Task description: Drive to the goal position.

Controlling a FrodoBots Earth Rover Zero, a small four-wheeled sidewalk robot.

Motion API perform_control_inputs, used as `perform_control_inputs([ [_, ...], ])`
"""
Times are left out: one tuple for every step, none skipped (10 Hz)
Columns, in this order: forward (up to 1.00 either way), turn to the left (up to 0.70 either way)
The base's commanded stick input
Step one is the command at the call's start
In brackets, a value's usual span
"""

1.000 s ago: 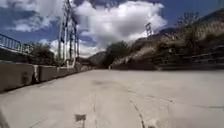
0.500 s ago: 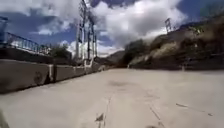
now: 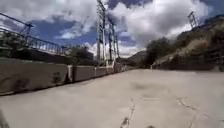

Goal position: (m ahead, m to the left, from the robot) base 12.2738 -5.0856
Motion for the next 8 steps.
perform_control_inputs([
  [0.7,0.0],
  [0.7,-0.06],
  [0.7,-0.2],
  [0.7,-0.27],
  [0.7,-0.27],
  [0.7,0.0],
  [0.7,0.0],
  [0.7,0.0],
])
